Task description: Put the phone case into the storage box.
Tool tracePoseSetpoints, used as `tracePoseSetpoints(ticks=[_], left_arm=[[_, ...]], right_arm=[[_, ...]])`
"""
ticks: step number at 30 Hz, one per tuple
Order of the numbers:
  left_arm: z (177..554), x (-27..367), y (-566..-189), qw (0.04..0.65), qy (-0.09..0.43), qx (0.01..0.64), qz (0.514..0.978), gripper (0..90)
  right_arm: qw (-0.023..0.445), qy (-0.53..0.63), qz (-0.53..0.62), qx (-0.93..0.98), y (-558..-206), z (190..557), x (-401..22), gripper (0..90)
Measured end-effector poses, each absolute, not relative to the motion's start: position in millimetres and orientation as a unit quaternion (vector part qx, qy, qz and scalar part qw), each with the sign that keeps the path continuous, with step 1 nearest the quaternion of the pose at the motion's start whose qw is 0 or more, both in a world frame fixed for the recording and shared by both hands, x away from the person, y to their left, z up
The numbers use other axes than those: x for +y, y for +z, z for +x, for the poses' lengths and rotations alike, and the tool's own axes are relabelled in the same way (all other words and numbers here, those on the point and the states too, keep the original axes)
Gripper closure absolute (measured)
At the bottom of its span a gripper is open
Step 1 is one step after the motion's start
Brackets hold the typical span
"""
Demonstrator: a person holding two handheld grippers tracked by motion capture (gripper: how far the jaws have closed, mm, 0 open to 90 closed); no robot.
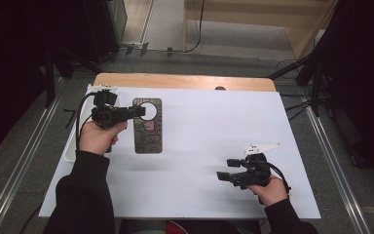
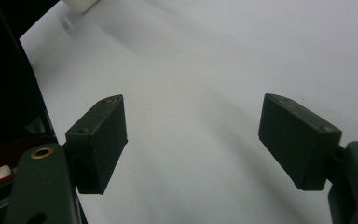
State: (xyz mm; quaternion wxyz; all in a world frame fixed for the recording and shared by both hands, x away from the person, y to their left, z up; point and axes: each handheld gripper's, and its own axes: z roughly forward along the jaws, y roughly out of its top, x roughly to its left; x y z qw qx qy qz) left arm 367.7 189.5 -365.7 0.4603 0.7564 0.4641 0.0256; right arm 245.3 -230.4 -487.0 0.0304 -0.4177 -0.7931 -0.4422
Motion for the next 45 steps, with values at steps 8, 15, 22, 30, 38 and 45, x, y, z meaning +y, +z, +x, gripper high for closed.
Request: tracePoseSetpoints(ticks=[8,15,22,30,38,45], left_arm=[[372,197,-353,0.458,0.042,0.465,0.756,73.5],[379,206,-345,0.457,0.056,0.474,0.751,73.5],[386,213,-339,0.465,0.064,0.467,0.749,73.4],[396,224,-334,0.466,0.061,0.473,0.745,73.5],[406,229,-326,0.464,0.067,0.477,0.743,73.4],[414,236,-318,0.462,0.077,0.474,0.745,73.4]], right_arm=[[0.026,-0.438,-0.43,-0.789,-486,240,-238,22.4],[0.01,-0.433,-0.432,-0.791,-487,236,-241,22.4],[0.01,-0.438,-0.429,-0.79,-487,234,-241,22.2],[0.012,-0.439,-0.428,-0.79,-488,234,-242,22.2],[0.009,-0.436,-0.432,-0.789,-488,233,-241,22.2],[0.01,-0.448,-0.426,-0.786,-488,233,-243,22.2]])
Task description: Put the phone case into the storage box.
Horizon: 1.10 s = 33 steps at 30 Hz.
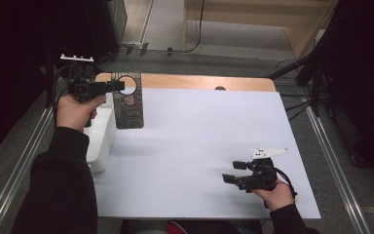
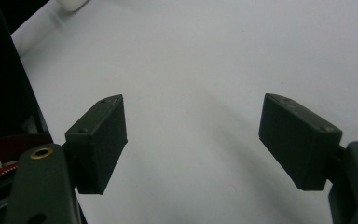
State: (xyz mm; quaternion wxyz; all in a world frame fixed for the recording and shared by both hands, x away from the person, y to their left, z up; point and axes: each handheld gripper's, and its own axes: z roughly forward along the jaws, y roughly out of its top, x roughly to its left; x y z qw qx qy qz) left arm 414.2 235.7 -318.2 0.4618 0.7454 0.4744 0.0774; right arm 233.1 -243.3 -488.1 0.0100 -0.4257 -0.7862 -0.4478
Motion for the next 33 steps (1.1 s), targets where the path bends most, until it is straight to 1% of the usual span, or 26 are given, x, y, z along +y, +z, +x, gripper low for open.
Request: tracePoseSetpoints(ticks=[15,27,33], left_arm=[[432,253,-308,0.464,0.085,0.48,0.739,73.5],[434,261,-309,0.466,0.1,0.478,0.738,73.4],[435,273,-309,0.466,0.106,0.488,0.73,73.4]], right_arm=[[0.007,-0.446,-0.43,-0.785,-491,230,-248,22.2],[0.008,-0.447,-0.43,-0.785,-490,229,-248,22.2],[0.007,-0.447,-0.426,-0.786,-489,229,-248,22.2]])
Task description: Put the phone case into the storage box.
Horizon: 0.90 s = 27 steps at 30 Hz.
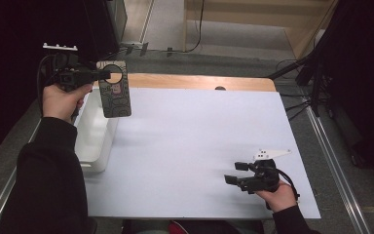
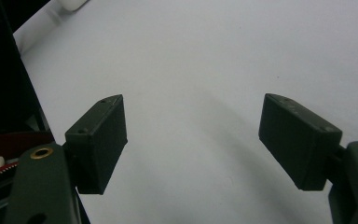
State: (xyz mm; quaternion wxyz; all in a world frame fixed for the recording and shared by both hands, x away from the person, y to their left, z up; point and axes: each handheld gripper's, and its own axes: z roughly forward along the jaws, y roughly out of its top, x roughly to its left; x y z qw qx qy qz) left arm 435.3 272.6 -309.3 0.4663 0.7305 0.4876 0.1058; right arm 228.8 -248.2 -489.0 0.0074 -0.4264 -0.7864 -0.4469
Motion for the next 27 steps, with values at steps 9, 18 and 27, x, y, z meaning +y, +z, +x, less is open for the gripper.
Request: tracePoseSetpoints(ticks=[9,18,27], left_arm=[[437,291,-311,0.462,0.121,0.497,0.725,73.5],[433,310,-308,0.46,0.14,0.511,0.712,73.5],[433,324,-309,0.46,0.16,0.512,0.708,73.5]], right_arm=[[0.008,-0.448,-0.425,-0.786,-489,229,-248,22.2],[0.009,-0.449,-0.417,-0.79,-489,229,-244,22.2],[0.012,-0.447,-0.416,-0.792,-490,231,-243,22.2]])
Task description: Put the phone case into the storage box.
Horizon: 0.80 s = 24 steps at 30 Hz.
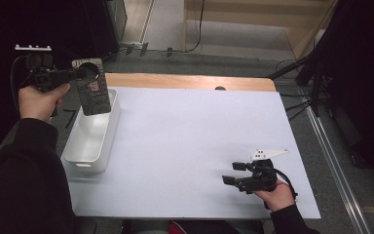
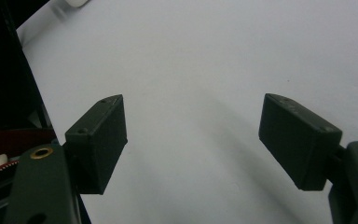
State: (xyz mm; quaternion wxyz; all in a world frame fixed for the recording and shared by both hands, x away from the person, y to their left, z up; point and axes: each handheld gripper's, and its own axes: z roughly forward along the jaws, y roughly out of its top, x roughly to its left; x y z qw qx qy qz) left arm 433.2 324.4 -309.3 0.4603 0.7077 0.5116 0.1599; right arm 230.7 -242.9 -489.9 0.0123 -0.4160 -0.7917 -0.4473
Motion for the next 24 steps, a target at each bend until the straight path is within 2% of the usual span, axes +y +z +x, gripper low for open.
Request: tracePoseSetpoints(ticks=[20,24], left_arm=[[452,321,-329,0.428,0.185,0.531,0.708,73.5],[456,322,-334,0.437,0.183,0.533,0.701,73.5]], right_arm=[[0.015,-0.452,-0.421,-0.786,-490,233,-241,22.2],[0.015,-0.453,-0.418,-0.787,-490,232,-241,22.2]])
